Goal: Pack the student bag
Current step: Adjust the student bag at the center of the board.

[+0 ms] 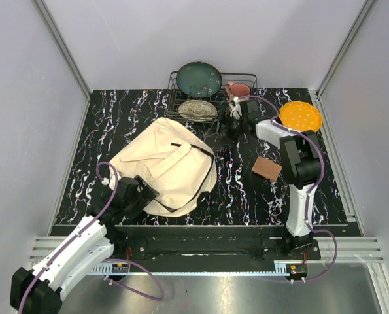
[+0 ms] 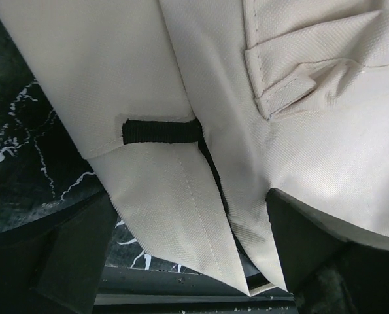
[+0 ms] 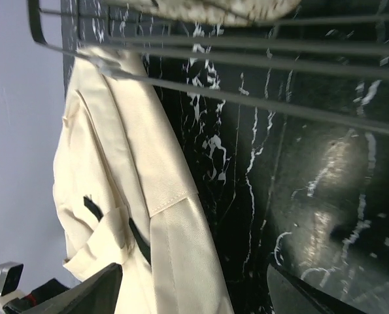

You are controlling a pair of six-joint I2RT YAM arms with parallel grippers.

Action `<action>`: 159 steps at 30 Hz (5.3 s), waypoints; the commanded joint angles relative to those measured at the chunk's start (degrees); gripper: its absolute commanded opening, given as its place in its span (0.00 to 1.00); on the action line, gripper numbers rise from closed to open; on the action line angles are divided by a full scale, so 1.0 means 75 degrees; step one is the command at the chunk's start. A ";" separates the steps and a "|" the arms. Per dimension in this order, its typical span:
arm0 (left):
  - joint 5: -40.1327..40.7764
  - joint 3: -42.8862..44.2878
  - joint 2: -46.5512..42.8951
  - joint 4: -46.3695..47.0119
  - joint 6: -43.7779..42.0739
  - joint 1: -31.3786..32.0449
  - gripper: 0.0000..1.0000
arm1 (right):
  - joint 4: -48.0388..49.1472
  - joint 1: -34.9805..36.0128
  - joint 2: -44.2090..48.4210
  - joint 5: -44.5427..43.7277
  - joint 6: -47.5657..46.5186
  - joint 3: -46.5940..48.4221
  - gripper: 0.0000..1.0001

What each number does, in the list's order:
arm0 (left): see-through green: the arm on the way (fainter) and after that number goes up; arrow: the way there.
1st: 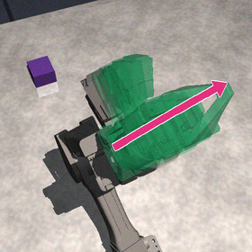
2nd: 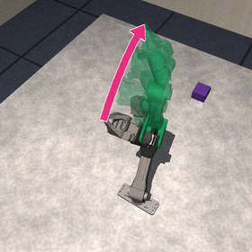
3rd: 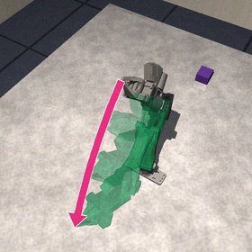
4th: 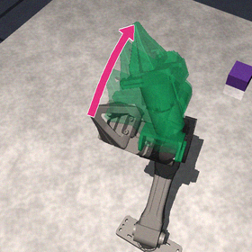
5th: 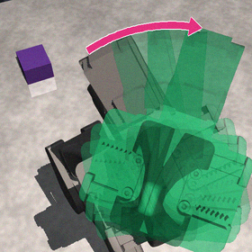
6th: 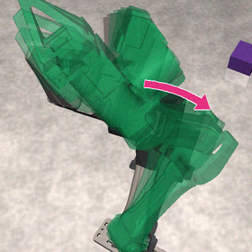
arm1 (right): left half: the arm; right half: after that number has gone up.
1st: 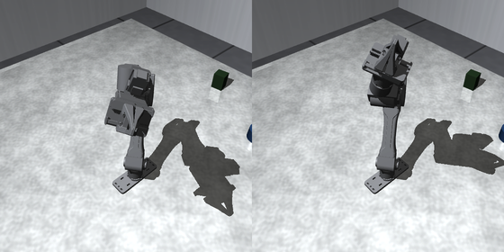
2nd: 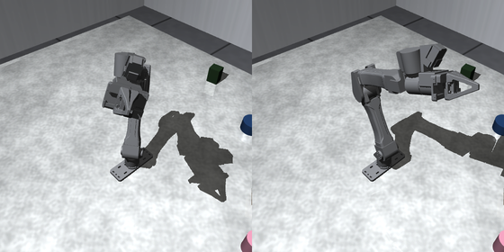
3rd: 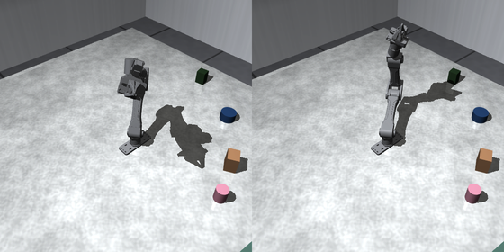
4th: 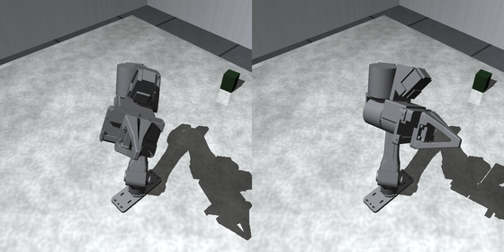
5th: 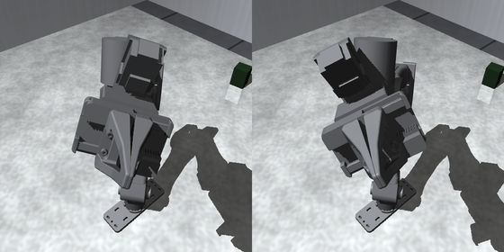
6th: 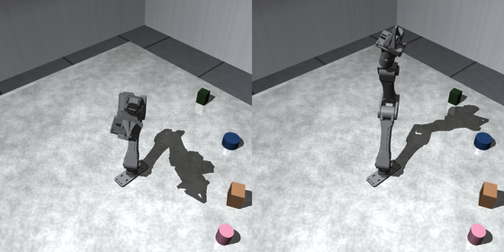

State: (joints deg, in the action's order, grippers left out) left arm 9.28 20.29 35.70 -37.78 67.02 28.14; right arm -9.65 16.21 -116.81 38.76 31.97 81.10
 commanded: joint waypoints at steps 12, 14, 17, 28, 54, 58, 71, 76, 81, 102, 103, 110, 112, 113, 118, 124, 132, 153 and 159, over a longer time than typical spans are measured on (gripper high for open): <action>-0.0264 -0.0386 0.0606 0.2119 -0.0088 -0.0026 0.97 | 0.0571 0.0546 -0.0726 0.1277 0.0015 -0.0441 0.21; -0.0323 -0.0397 0.0595 0.2154 -0.0147 -0.0026 0.97 | 0.0840 0.0593 -0.0400 0.1289 0.0073 -0.0956 0.10; -0.0416 -0.0409 0.0572 0.2260 -0.0358 -0.0037 0.97 | 0.1356 0.0581 0.0255 0.1242 0.0342 -0.1881 0.00; -0.1190 0.0876 0.2924 0.3479 -0.1939 -0.0014 0.97 | 0.2845 0.0710 0.3502 -0.0035 0.1374 -0.6249 0.00; 0.1060 0.4277 0.2541 0.0784 -0.4635 -0.0330 0.99 | 0.0091 0.1179 0.6822 -0.3375 0.1890 -0.5904 0.68; 0.0685 0.4840 0.2657 0.0888 -0.4718 -0.0330 0.99 | 0.0208 0.1179 0.6646 -0.3458 0.1996 -0.5798 0.79; -0.0943 0.5334 0.3045 0.1205 -0.4344 -0.0319 0.99 | -0.1349 0.1191 0.7278 -0.3527 0.1656 -0.5036 1.00; -0.1190 0.5146 0.2775 0.1112 -0.4237 -0.0319 0.99 | -0.2240 0.1191 0.7781 -0.4101 0.1912 -0.4849 1.00; -0.1565 0.5309 0.2658 0.0936 -0.4097 -0.0330 0.99 | -0.2463 0.1179 0.8168 -0.4359 0.2053 -0.4849 1.00; -0.1554 0.5239 0.2610 0.1170 -0.4073 -0.0330 0.99 | -0.2241 0.1179 0.9071 -0.4781 0.1926 -0.5271 1.00; -0.1565 0.5309 0.2785 0.1205 -0.4073 -0.0330 0.99 | -0.2252 0.1179 0.9071 -0.4817 0.1937 -0.5236 1.00; -0.1554 0.6327 0.3746 0.1147 -0.3536 -0.0330 0.99 | -0.2510 0.1179 0.9083 -0.4864 0.2885 -0.5013 1.00; -0.1553 0.6434 0.3980 0.1181 -0.3116 -0.0330 0.99 | -0.2731 0.1191 0.9141 -0.4724 0.3213 -0.5013 1.00; -0.1635 0.6620 0.4075 0.1135 -0.2973 -0.0330 0.99 | -0.2965 0.1179 0.9165 -0.4654 0.3365 -0.4792 1.00; -0.1916 0.7091 0.4473 0.0702 -0.2901 -0.0330 0.99 | -0.3892 0.1179 0.9586 -0.4418 0.3134 -0.4392 1.00; -0.2083 0.6553 0.3985 0.1250 -0.3603 -0.0003 0.99 | -0.4151 0.1179 1.0230 -0.4910 0.2266 -0.4649 0.99; -0.2046 0.5990 0.3150 0.1112 -0.3453 0.0068 0.99 | -0.4069 0.1179 1.0292 -0.4290 0.2101 -0.4755 0.98; -0.0828 0.4491 0.1545 0.0350 -0.3102 0.1756 0.99 | -0.3975 0.1179 1.0174 -0.5472 0.2219 -0.5294 0.99; -0.0979 0.3600 0.0924 0.0548 -0.2773 0.1861 0.99 | -0.3777 0.1179 0.9319 -0.5988 0.2183 -0.4954 1.00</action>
State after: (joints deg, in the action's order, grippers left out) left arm 0.34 49.87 44.95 -35.48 43.88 41.65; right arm -40.51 25.12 -44.36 -1.06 49.36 40.91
